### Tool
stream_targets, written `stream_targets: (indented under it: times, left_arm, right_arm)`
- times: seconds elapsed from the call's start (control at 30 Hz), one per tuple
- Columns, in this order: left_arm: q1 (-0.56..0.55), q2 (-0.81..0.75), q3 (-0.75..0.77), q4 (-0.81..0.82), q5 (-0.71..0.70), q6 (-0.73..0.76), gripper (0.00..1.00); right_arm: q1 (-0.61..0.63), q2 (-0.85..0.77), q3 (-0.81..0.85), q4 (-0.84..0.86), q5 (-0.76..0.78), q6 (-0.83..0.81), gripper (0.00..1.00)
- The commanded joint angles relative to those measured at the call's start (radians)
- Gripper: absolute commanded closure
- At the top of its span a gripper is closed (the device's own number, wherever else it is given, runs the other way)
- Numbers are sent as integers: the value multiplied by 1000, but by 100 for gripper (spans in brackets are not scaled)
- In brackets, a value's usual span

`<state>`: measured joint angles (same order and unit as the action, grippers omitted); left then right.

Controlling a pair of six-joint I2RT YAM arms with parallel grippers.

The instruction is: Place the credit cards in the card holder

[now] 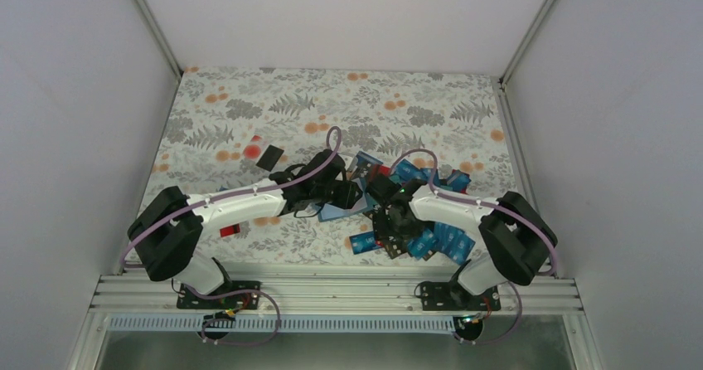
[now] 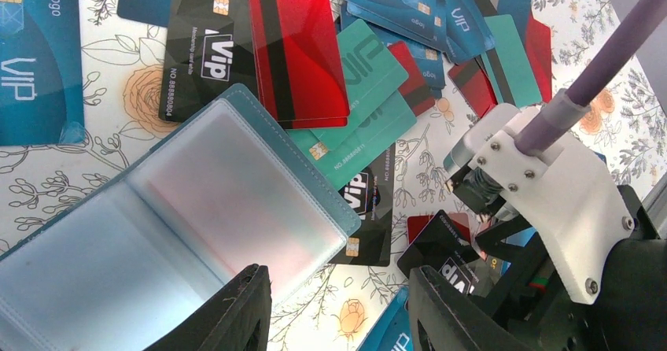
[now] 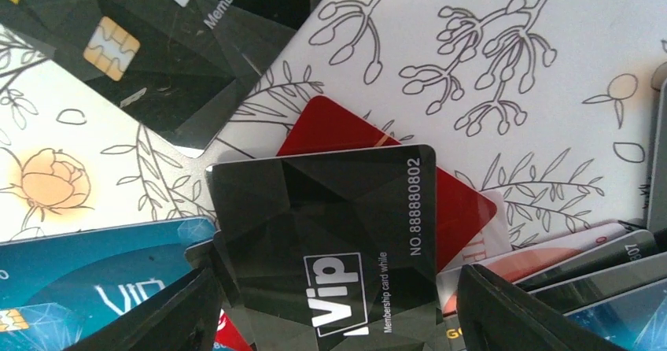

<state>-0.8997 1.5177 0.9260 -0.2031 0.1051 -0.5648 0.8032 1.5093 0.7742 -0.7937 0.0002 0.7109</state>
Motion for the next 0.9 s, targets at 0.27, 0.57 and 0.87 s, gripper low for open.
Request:
stream_targets:
  times: [0.27,0.57,0.87]
  left_arm:
    - [-4,-2,-2,11,-5,-7,56]
    - [-3,-28,-30,9,-7,-27,56]
    - [-2,-89,-56,8,-1,-56,56]
  right_arm:
    - [121,105,-109,21,42,44,46]
    - [132,30,-52,55,-1,55,56]
    - [110,-87,11,11,52,88,53]
